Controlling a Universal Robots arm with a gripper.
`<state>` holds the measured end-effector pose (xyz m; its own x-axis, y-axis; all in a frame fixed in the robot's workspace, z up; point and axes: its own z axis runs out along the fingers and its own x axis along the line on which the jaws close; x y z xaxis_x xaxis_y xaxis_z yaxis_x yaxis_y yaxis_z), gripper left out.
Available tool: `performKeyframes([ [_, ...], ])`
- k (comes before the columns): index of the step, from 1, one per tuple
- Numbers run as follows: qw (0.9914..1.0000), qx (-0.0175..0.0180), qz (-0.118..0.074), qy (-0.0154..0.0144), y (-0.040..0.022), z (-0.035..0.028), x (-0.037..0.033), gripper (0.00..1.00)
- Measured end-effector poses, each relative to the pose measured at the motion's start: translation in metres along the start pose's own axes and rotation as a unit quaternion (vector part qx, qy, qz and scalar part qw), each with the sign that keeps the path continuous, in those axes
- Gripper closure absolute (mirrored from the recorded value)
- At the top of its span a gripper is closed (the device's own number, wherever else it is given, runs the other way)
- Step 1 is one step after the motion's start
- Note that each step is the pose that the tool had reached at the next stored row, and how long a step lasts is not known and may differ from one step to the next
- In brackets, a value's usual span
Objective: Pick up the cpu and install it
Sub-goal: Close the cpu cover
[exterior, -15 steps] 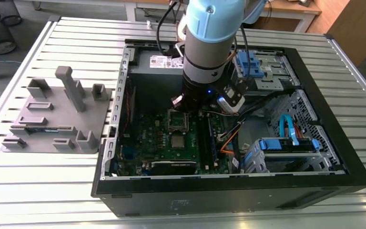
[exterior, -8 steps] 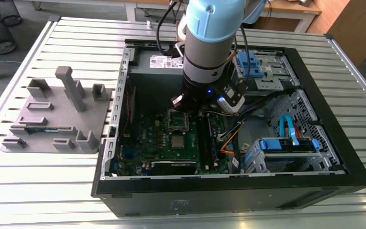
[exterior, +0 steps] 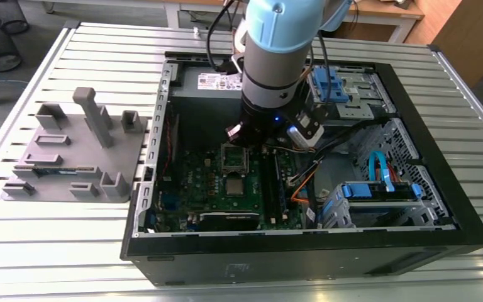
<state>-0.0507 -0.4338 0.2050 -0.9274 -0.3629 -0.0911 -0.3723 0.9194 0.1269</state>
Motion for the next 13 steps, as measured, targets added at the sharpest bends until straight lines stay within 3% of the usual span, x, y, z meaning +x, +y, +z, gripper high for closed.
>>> performKeyframes([
  [13, 1.00000, 0.0000, 0.000, 0.0000, -0.0008, 0.0017, 0.0003, 0.89],
])
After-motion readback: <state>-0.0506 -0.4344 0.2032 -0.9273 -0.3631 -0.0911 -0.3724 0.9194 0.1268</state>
